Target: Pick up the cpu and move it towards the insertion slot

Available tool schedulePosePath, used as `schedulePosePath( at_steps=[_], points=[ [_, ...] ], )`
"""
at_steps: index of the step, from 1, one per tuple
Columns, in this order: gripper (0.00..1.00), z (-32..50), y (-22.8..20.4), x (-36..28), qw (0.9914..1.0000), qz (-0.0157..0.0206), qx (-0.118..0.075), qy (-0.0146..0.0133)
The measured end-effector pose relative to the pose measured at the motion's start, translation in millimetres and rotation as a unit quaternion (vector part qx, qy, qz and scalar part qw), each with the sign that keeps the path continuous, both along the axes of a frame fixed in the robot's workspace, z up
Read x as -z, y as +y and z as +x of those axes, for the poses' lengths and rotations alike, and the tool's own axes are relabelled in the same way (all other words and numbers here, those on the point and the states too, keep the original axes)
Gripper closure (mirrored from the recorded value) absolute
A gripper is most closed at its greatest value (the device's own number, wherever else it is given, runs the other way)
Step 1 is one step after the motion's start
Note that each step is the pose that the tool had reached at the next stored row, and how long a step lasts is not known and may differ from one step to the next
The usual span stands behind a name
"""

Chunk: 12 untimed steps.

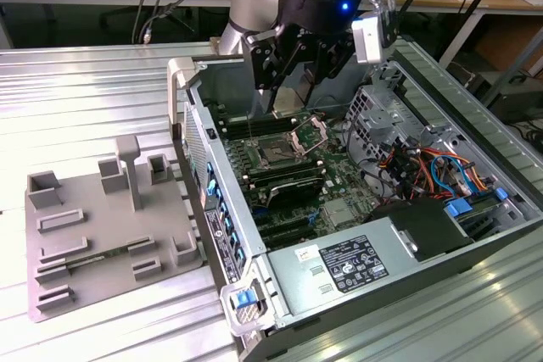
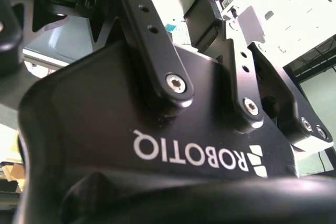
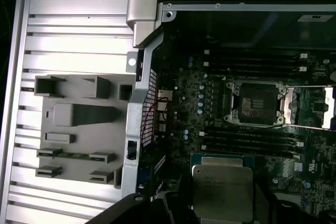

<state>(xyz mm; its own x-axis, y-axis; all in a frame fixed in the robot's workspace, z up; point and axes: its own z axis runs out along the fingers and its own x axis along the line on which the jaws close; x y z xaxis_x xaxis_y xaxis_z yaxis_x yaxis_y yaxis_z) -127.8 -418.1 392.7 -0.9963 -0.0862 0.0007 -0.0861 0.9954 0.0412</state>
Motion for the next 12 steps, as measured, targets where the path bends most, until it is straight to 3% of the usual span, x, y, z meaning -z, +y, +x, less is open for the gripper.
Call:
schedulePosePath(
  at_steps=[12],
  points=[
    [0.45,8.5,0.0,0.0,1.0,0.0,0.0,0.0]
  ],
)
